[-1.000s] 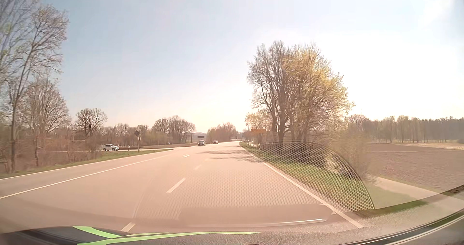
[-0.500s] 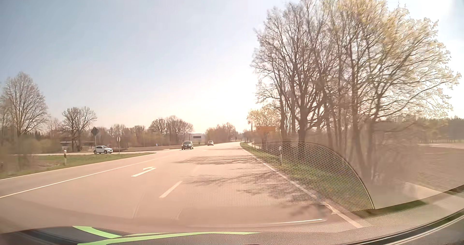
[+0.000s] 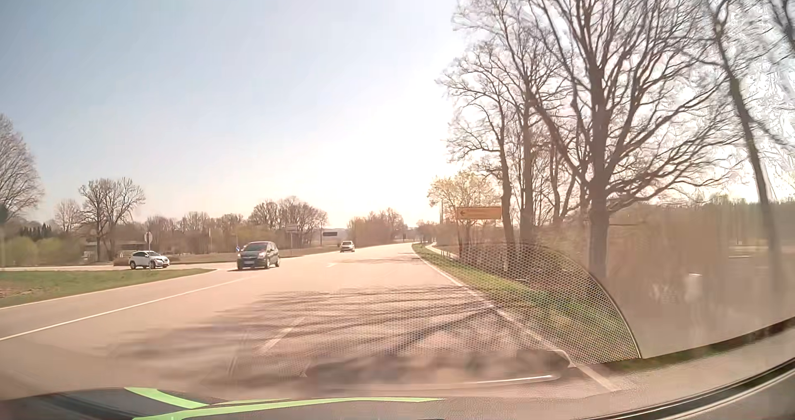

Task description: Follow the waypoints while adhering to traffic rules and regulations

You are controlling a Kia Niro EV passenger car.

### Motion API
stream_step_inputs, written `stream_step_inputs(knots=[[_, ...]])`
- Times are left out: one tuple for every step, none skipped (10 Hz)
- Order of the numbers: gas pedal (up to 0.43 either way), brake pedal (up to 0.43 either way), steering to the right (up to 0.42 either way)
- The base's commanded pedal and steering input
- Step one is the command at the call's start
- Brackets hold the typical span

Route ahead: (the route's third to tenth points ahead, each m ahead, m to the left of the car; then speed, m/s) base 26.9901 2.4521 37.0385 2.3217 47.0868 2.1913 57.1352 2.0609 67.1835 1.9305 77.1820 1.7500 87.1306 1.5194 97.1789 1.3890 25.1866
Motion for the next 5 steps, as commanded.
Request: stream_step_inputs(knots=[[0.209,0.000,0.000],[0.209,0.000,0.000],[0.209,0.000,0.000],[0.197,0.000,0.000],[0.197,0.000,0.000]])
